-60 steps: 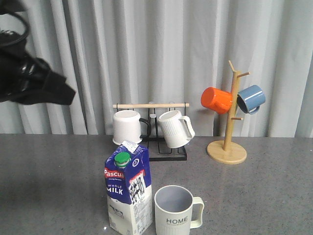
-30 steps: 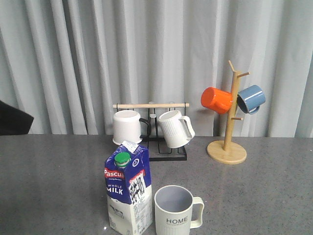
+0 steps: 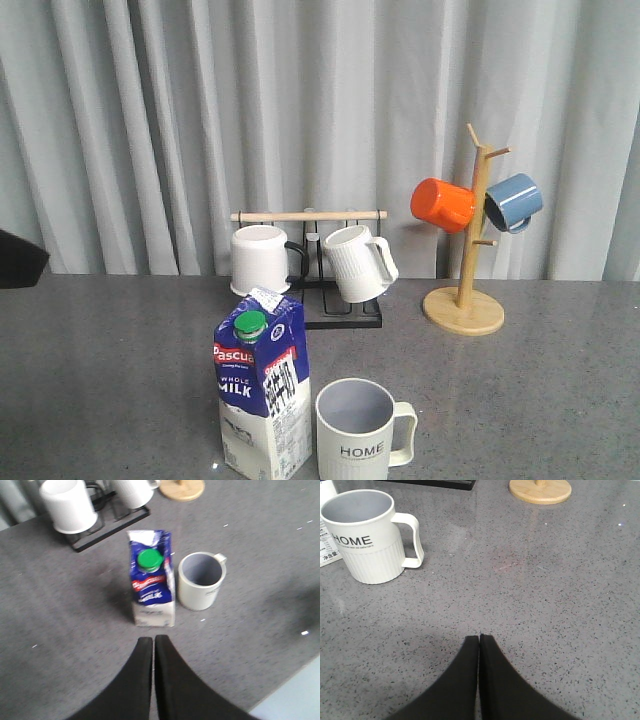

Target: Place milk next to cup

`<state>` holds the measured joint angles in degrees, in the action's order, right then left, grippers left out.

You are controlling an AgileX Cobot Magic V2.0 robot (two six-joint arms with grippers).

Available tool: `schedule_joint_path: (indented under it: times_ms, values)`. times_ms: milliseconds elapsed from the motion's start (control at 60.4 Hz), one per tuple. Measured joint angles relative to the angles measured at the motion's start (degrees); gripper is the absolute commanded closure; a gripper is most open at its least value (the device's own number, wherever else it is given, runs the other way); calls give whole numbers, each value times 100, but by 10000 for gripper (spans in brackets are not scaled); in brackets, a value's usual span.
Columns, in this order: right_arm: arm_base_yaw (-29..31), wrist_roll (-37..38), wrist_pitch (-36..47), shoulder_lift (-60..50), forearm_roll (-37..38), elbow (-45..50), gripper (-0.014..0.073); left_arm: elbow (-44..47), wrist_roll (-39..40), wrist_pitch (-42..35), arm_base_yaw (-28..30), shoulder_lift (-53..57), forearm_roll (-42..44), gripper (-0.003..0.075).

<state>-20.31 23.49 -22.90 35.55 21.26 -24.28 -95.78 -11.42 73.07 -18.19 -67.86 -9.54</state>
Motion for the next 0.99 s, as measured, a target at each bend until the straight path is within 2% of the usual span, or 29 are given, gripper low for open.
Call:
schedule_joint_path:
  times_ms: [116,215,364,579,679,828,993]
  values:
    - [0,4,0,0,0,0,599,465,60,-463,0,67,415,728]
    - [0,4,0,0,6,4,599,1304,157,-1436,0,328,571,728]
    - [0,4,0,0,6,4,599,3365,164,-3542,0,1131,581,728]
    - [0,4,0,0,14,4,599,6673,178,-7088,0,2599,569,728]
    - [0,4,0,0,14,4,599,7957,294,-8222,90,3295,447,728]
    - [0,4,0,0,14,4,599,9328,541,-8873,470,4159,48,728]
    - [0,4,0,0,19,4,599,9721,626,-8897,871,4986,-239,728]
